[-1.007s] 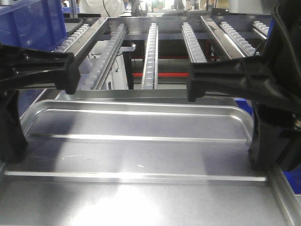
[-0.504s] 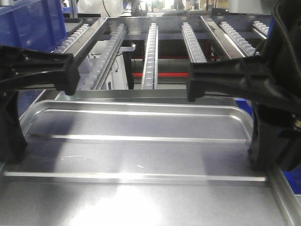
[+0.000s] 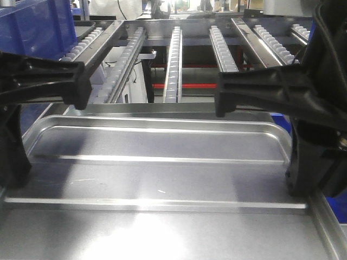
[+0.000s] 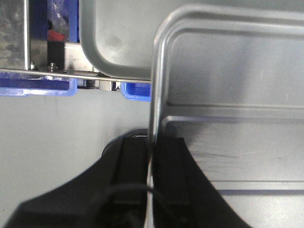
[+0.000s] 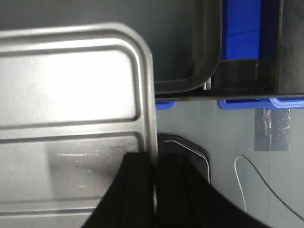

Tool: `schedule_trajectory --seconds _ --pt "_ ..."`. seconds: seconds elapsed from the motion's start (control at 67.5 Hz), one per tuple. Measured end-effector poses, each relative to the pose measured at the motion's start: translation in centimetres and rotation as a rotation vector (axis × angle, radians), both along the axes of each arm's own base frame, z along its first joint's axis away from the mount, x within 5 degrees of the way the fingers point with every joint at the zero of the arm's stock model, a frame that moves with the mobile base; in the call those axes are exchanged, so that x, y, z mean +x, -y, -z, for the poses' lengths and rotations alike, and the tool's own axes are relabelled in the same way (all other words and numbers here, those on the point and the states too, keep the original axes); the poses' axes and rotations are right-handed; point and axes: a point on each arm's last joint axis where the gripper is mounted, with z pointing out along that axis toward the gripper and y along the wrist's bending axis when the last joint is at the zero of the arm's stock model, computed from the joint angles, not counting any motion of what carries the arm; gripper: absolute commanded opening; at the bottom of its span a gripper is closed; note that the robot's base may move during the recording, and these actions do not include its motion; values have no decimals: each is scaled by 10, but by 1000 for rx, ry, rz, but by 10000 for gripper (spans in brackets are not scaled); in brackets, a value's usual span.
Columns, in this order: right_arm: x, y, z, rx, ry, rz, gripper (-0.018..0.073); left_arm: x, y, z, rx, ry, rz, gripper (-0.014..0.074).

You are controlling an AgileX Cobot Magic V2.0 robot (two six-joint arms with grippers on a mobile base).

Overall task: Grab silver tray and place in blue box
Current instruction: 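Lift the tray with both grippers and pull it toward the robot, then hold the tray level in both grippers while the base turns away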

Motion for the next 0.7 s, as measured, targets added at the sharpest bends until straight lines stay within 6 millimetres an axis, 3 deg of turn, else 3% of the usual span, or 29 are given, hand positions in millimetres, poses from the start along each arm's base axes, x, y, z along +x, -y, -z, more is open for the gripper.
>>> schedule_trajectory --seconds 0.696 --pt "0 -1 0 6 5 -3 71 0 -1 0 7 -2 -3 -6"
